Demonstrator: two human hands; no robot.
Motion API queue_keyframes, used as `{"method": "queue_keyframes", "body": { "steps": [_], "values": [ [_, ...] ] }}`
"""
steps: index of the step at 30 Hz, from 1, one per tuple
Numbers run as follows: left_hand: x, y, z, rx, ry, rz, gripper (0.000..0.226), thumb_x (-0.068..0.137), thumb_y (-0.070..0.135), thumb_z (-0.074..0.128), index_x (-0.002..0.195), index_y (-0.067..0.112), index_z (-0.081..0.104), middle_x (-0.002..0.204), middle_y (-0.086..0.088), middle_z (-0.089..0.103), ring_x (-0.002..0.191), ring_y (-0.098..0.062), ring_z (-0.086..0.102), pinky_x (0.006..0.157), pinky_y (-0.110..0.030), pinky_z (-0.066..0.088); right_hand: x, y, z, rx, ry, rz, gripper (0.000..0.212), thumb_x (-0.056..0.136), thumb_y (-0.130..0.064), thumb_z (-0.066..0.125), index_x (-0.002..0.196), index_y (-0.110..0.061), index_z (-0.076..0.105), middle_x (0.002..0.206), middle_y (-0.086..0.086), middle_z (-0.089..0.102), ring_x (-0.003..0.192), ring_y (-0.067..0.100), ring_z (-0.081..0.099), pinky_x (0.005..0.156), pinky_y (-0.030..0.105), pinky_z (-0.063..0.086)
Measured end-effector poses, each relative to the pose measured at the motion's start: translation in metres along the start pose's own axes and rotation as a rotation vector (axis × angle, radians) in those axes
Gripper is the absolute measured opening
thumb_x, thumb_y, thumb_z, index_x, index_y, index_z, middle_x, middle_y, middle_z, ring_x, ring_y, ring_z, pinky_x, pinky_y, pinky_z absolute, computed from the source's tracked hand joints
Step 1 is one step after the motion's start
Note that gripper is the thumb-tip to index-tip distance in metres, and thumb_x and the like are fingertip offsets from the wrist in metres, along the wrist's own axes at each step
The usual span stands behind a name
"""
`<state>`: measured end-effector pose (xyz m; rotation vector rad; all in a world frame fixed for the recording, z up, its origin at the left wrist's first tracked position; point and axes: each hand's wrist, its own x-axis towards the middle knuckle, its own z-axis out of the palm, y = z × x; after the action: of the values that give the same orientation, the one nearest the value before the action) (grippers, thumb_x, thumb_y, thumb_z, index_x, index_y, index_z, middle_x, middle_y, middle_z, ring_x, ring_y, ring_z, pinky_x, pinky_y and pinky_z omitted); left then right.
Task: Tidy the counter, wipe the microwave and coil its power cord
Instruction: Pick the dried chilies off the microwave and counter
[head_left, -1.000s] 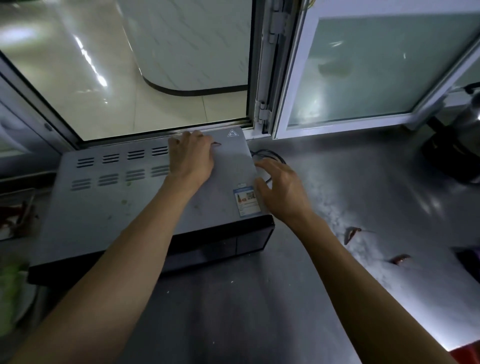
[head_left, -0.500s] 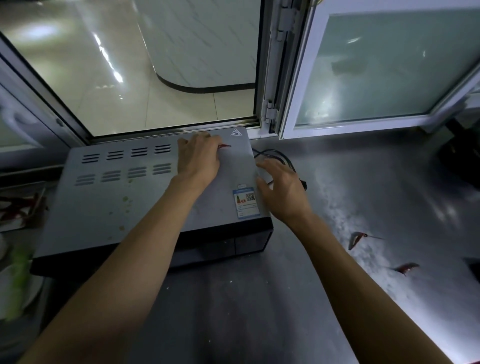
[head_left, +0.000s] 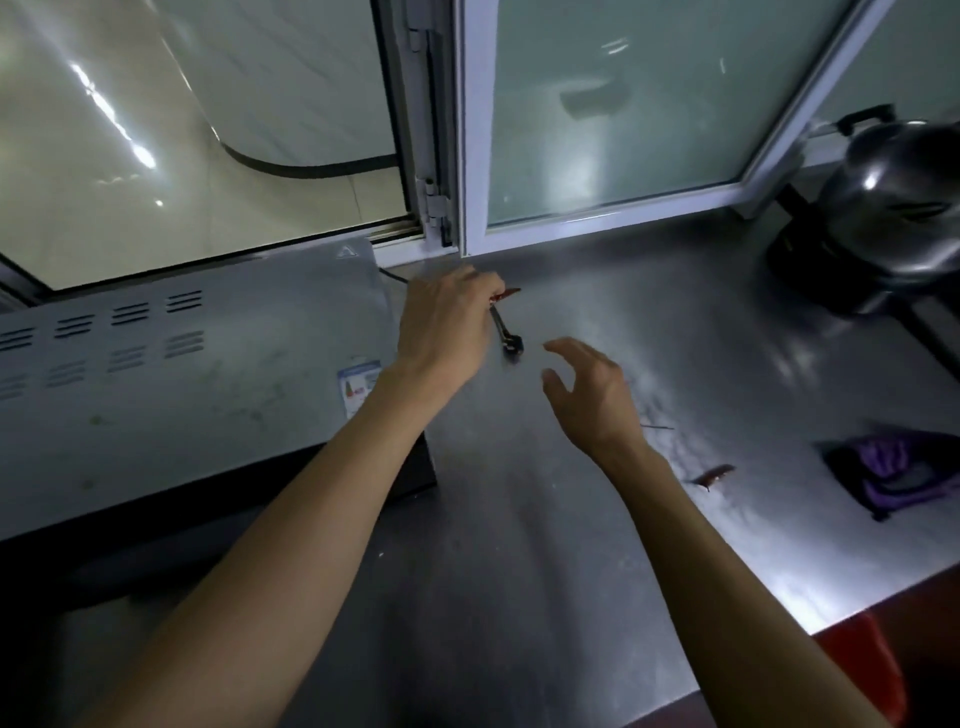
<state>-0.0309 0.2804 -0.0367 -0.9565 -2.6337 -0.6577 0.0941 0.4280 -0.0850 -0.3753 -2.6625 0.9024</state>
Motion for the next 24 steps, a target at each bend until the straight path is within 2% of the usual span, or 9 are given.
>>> {"method": "queue_keyframes", "body": {
  "steps": [3, 7, 11, 13, 18, 21, 24],
  "values": [
    [-0.001, 0.033, 0.030, -0.010, -0.055, 0.030, 0.023, 0.088, 0.003, 0.064, 0.105, 0.017, 0.073, 0.094, -0.002, 0.069, 0.086, -0.026, 0.064, 0.074, -0.046, 0.053, -0.016, 0.043, -0.012, -0.026, -0.017, 0.104, 0.032, 0.095, -0.017, 0.062, 0.126, -0.010, 0.064, 0.130, 0.007, 0.064, 0.118, 0.028, 0.059, 0.096, 0.034, 0.048],
    [-0.014, 0.069, 0.080, -0.028, -0.143, 0.046, 0.022, 0.091, 0.005, 0.063, 0.106, 0.017, 0.072, 0.098, -0.001, 0.070, 0.089, -0.026, 0.064, 0.077, -0.048, 0.053, -0.035, 0.097, -0.018, -0.027, -0.062, 0.230, 0.033, 0.094, -0.014, 0.061, 0.126, -0.010, 0.064, 0.130, 0.009, 0.064, 0.109, 0.030, 0.063, 0.093, 0.039, 0.053],
    [-0.038, 0.090, 0.127, -0.018, -0.253, 0.001, 0.023, 0.091, 0.008, 0.062, 0.107, 0.022, 0.070, 0.101, 0.003, 0.069, 0.094, -0.024, 0.065, 0.078, -0.045, 0.051, -0.053, 0.146, -0.011, -0.035, -0.117, 0.342, 0.028, 0.092, -0.013, 0.060, 0.118, -0.012, 0.068, 0.126, 0.007, 0.065, 0.109, 0.028, 0.063, 0.091, 0.038, 0.052],
    [-0.048, 0.096, 0.145, -0.012, -0.300, -0.015, 0.023, 0.091, 0.008, 0.062, 0.108, 0.021, 0.069, 0.102, 0.002, 0.070, 0.095, -0.024, 0.065, 0.078, -0.045, 0.051, -0.058, 0.164, -0.006, -0.035, -0.163, 0.368, 0.023, 0.090, -0.013, 0.059, 0.111, -0.014, 0.069, 0.123, 0.006, 0.065, 0.105, 0.030, 0.063, 0.087, 0.040, 0.053],
    [-0.063, 0.098, 0.183, 0.003, -0.391, -0.068, 0.023, 0.091, 0.007, 0.060, 0.109, 0.020, 0.067, 0.101, 0.000, 0.069, 0.093, -0.028, 0.065, 0.075, -0.046, 0.051, -0.060, 0.196, 0.018, -0.021, -0.176, 0.372, 0.026, 0.084, -0.007, 0.055, 0.108, -0.010, 0.065, 0.110, 0.015, 0.065, 0.096, 0.040, 0.061, 0.076, 0.051, 0.055],
    [-0.070, 0.099, 0.199, 0.011, -0.430, -0.108, 0.024, 0.090, 0.007, 0.059, 0.108, 0.021, 0.067, 0.101, -0.001, 0.068, 0.094, -0.029, 0.064, 0.076, -0.045, 0.050, -0.056, 0.207, 0.032, -0.042, -0.176, 0.376, 0.014, 0.082, -0.009, 0.051, 0.092, -0.010, 0.061, 0.094, 0.011, 0.064, 0.085, 0.037, 0.059, 0.068, 0.049, 0.053],
    [-0.075, 0.098, 0.212, 0.004, -0.465, -0.150, 0.026, 0.088, 0.007, 0.058, 0.109, 0.021, 0.066, 0.101, -0.002, 0.068, 0.095, -0.031, 0.063, 0.077, -0.047, 0.050, -0.051, 0.210, 0.041, -0.085, -0.154, 0.360, 0.007, 0.082, -0.011, 0.053, 0.087, -0.009, 0.059, 0.093, 0.009, 0.063, 0.085, 0.035, 0.057, 0.069, 0.048, 0.052]
  ]
}}
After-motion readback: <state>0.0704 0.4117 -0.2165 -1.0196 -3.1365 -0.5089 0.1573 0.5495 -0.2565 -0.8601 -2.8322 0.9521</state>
